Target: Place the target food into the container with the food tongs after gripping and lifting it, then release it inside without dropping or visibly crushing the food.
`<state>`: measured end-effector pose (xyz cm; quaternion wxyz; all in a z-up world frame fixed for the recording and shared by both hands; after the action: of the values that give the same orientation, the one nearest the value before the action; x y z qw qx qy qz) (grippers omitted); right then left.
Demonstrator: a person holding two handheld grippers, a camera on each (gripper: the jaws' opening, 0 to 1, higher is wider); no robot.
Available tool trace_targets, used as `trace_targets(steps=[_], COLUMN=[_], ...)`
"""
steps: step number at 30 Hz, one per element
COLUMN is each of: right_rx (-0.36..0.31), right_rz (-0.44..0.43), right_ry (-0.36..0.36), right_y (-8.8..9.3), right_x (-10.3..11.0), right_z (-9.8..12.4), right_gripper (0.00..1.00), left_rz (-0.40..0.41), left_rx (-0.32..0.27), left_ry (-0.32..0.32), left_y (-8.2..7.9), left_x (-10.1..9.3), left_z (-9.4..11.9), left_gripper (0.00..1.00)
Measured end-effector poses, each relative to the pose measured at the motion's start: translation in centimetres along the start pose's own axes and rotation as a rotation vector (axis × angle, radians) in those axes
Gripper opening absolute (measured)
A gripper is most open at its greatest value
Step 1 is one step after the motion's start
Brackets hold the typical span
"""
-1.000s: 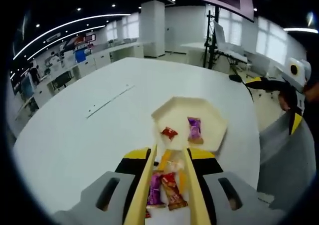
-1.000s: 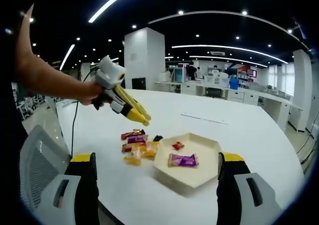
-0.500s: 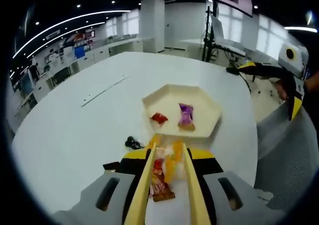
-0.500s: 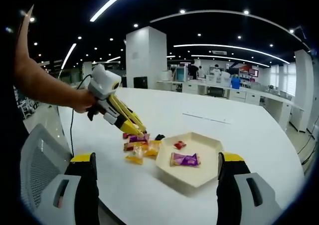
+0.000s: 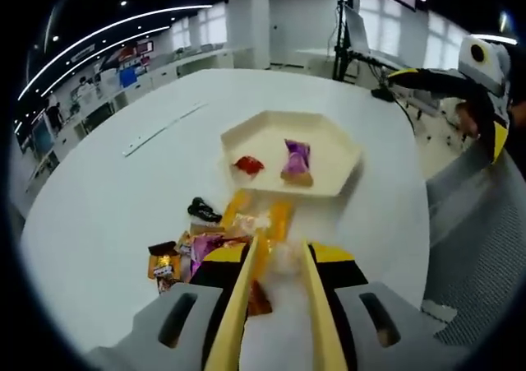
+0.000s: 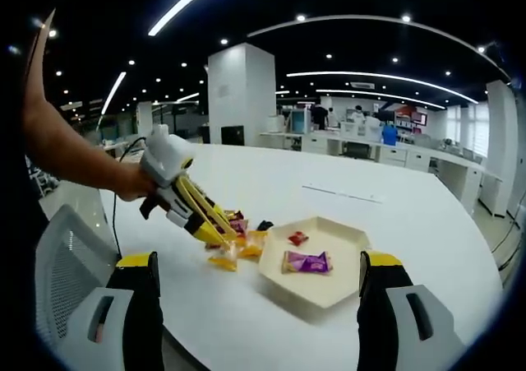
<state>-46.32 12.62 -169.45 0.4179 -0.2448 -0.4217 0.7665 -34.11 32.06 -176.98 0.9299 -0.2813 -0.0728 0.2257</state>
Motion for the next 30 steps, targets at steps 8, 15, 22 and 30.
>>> trace_targets(steps=[8,15,22,30], right_rx=[-0.005,-0.008,-0.012,-0.015], right_rz=[-0.005,-0.008,-0.01,-0.011], right_ry=[0.007,0.01,0.012,0.014], right_y=[0.0,-0.1,-0.1,-0.1], right_x=[-0.1,-0.1,-0.1,-0.2], right_z=[0.1,0.1,0.1,0.2], right_gripper=[0.99,0.99,0.99,0.99], left_rz=[-0.017,-0.028,-0.022,-0.012], left_rx=[0.027,0.021,0.042,0.047], left_ry=[-0.008,-0.011,0.003,0.017], left_y=[0.2,0.0,1.1,2.3], left_x=[-0.4,-0.7,-1.1,-2.0], left_z=[-0.5,-0.1,0.2,0.9], left_gripper=[0.25,0.25,0.25,0.25])
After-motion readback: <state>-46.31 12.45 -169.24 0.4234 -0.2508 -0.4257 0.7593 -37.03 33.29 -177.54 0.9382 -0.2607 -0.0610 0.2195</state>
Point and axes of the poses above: the point that each gripper's makers call its tool centre point, and the gripper's own axes: z roughly backward along the fingers, x roughly to its left, y roughly out of its underside, the point moved 6 cm from there along z, roughly backward along the fingers, and after that the axes turned 14 degrees about x, right-handed, at the moved point
